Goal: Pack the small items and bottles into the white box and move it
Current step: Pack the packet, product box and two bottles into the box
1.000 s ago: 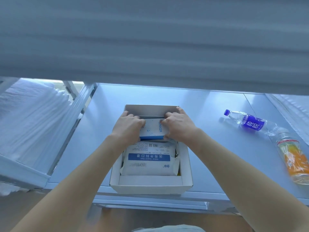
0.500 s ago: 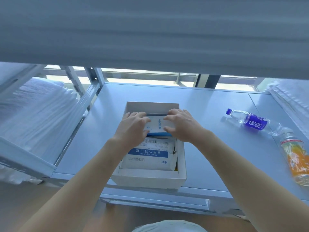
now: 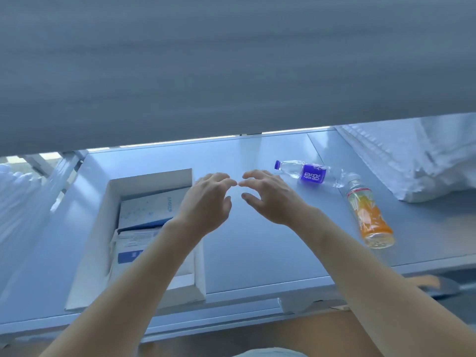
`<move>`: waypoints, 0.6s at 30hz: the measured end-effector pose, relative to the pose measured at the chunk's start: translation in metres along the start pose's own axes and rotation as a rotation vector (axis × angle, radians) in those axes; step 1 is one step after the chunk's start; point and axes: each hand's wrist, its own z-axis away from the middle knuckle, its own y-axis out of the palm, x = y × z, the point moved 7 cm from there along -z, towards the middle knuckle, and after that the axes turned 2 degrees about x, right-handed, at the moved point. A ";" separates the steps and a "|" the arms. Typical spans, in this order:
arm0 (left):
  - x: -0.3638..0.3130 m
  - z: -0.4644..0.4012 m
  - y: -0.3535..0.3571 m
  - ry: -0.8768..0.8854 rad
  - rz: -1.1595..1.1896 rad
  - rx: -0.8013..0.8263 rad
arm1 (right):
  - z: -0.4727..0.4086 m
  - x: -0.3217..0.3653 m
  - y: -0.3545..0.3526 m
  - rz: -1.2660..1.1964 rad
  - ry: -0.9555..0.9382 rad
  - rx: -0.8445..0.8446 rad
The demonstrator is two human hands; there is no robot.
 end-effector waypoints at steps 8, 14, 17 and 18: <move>-0.096 -0.042 0.044 0.097 0.028 0.062 | 0.078 -0.115 -0.043 -0.024 0.229 -0.055; -0.161 -0.065 0.072 0.165 0.044 0.098 | 0.139 -0.196 -0.063 0.002 0.417 -0.061; -0.189 -0.072 0.088 0.191 0.054 0.115 | 0.167 -0.229 -0.069 -0.024 0.495 -0.045; -0.197 -0.074 0.094 0.195 0.060 0.122 | 0.176 -0.238 -0.071 -0.034 0.512 -0.041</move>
